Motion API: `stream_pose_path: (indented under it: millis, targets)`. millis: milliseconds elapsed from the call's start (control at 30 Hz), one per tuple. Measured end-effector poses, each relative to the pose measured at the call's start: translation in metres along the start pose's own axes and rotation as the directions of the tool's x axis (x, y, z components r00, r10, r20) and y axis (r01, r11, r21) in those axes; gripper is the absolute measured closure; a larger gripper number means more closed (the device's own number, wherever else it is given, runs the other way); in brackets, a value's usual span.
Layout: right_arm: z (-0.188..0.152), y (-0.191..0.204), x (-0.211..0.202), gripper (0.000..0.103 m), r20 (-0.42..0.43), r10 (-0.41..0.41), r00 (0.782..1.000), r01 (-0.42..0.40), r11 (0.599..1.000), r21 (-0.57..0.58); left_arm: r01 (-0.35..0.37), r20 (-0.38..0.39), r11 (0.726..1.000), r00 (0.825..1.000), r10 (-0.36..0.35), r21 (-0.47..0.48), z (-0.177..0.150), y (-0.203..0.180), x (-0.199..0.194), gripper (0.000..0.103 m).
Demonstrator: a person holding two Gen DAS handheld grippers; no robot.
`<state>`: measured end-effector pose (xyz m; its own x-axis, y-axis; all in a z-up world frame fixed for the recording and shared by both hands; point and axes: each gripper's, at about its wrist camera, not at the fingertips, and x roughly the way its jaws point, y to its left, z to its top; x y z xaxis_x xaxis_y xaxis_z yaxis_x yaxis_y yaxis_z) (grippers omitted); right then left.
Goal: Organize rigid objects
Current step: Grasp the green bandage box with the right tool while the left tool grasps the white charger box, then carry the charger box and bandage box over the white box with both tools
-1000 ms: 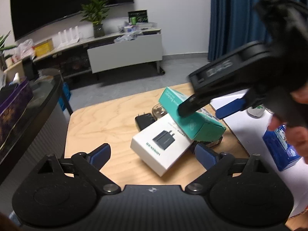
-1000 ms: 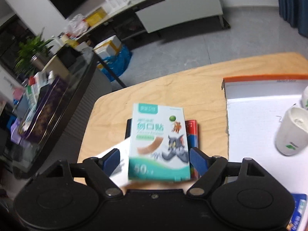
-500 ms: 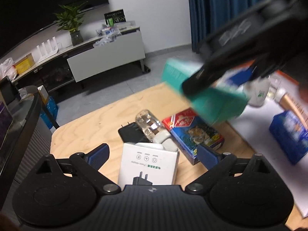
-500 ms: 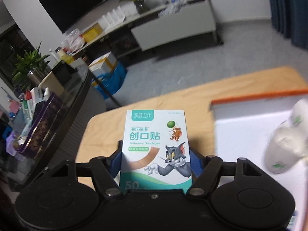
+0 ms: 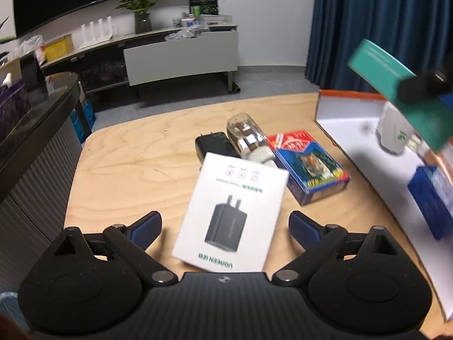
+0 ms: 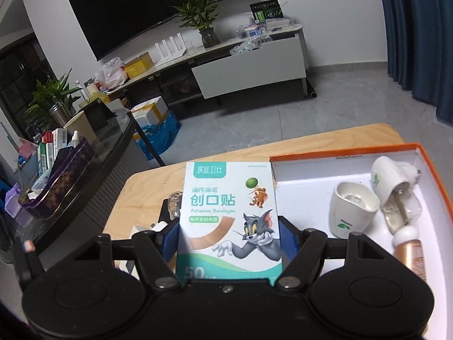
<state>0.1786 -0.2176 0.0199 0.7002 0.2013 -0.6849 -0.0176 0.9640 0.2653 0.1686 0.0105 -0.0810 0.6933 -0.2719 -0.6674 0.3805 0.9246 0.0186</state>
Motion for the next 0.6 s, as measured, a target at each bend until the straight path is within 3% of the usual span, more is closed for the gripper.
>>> stream_pose_path:
  millis: [33,67,133,200,400,600]
  targets:
    - [-0.002,0.001,-0.004,0.020,0.006,-0.012,1.000,0.012,1.000,-0.011,0.003,-0.007,1.000,1.000,-0.003,0.003,0.001,0.000,0.003,0.015]
    - [-0.003,0.002,-0.007,0.020,0.008,-0.020,1.000,0.020,1.000,-0.021,0.014,-0.016,1.000,1.000,-0.013,0.013,0.001,-0.001,0.004,0.033]
    - [-0.006,0.003,-0.014,0.020,0.011,-0.028,1.000,0.029,0.999,-0.044,0.011,-0.026,1.000,1.000,-0.011,0.015,0.001,-0.002,0.004,0.043]
    - [-0.010,0.002,-0.022,0.020,0.014,-0.040,0.999,0.041,0.997,-0.060,0.029,-0.024,0.999,0.999,-0.030,-0.027,0.001,0.001,-0.003,0.043]
    - [-0.024,-0.008,-0.051,0.020,0.047,-0.123,0.991,0.128,0.985,-0.117,-0.017,-0.007,0.996,1.000,0.016,-0.090,0.006,-0.008,-0.041,0.044]
    - [-0.032,-0.038,-0.087,0.020,0.109,-0.277,0.955,0.291,0.945,-0.152,-0.021,0.057,0.992,0.998,0.029,-0.127,0.017,-0.053,-0.091,0.043]
